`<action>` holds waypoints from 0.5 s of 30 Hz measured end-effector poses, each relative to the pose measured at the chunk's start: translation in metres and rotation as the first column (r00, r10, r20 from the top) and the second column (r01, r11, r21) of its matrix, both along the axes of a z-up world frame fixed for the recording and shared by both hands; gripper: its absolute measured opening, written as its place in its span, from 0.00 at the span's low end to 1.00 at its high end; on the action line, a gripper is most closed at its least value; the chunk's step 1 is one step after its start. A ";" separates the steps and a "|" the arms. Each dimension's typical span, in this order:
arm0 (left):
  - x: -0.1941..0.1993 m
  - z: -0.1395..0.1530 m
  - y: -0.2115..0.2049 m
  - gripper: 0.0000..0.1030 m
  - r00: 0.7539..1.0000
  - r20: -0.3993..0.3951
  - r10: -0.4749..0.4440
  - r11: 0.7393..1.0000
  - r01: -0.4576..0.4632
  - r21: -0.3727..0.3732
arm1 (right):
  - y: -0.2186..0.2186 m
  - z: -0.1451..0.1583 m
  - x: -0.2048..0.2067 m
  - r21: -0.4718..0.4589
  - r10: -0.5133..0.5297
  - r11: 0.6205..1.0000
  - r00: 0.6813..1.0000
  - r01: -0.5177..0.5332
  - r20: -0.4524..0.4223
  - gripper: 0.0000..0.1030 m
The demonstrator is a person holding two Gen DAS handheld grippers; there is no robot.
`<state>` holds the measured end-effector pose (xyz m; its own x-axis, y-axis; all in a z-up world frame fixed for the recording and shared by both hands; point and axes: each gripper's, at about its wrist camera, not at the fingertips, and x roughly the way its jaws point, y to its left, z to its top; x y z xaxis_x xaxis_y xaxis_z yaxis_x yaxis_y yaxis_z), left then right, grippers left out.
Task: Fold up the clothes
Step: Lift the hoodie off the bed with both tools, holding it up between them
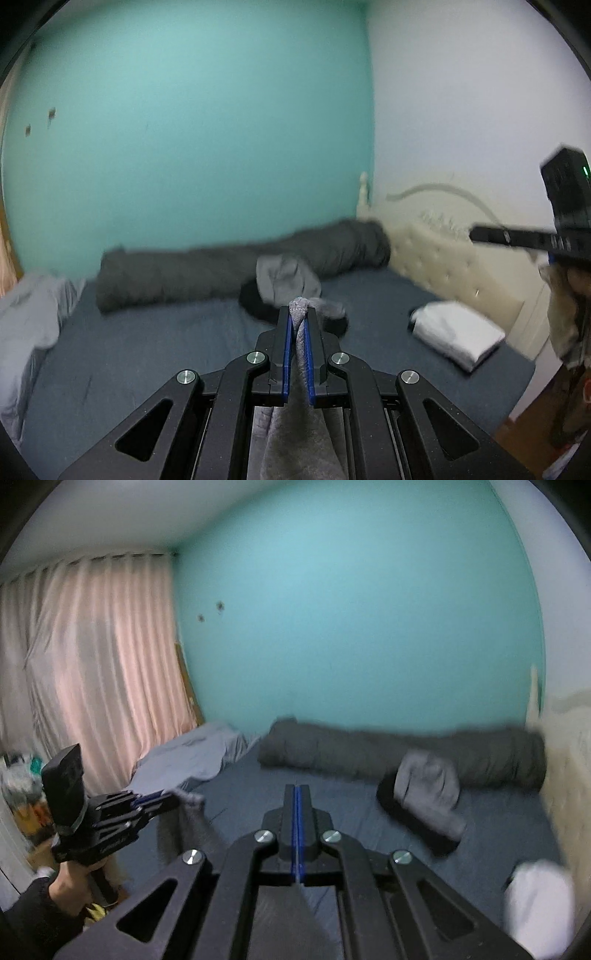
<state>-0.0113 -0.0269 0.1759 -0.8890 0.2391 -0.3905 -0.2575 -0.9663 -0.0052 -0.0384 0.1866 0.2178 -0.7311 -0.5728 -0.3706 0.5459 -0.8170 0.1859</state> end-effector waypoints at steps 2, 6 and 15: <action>-0.014 -0.017 -0.002 0.06 0.999 0.035 0.008 1.000 -0.007 -0.010 | -0.001 -0.040 -0.014 -0.012 -0.001 1.000 0.997 0.002 0.077 0.00; -0.029 -0.036 -0.005 0.06 0.997 0.070 0.016 1.000 -0.014 -0.023 | -0.005 -0.112 -0.039 -0.037 0.003 0.999 0.980 0.004 0.200 0.00; -0.022 -0.043 -0.020 0.06 0.998 0.060 -0.011 1.000 0.010 0.004 | -0.028 -0.222 -0.080 -0.132 0.091 0.990 0.939 -0.049 0.333 0.04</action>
<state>-0.0334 -0.0468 0.1330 -0.8613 0.2497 -0.4426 -0.2667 -0.9635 -0.0246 -0.1187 0.1589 -0.0040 -0.5314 -0.6734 -0.5140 0.4892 -0.7393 0.4628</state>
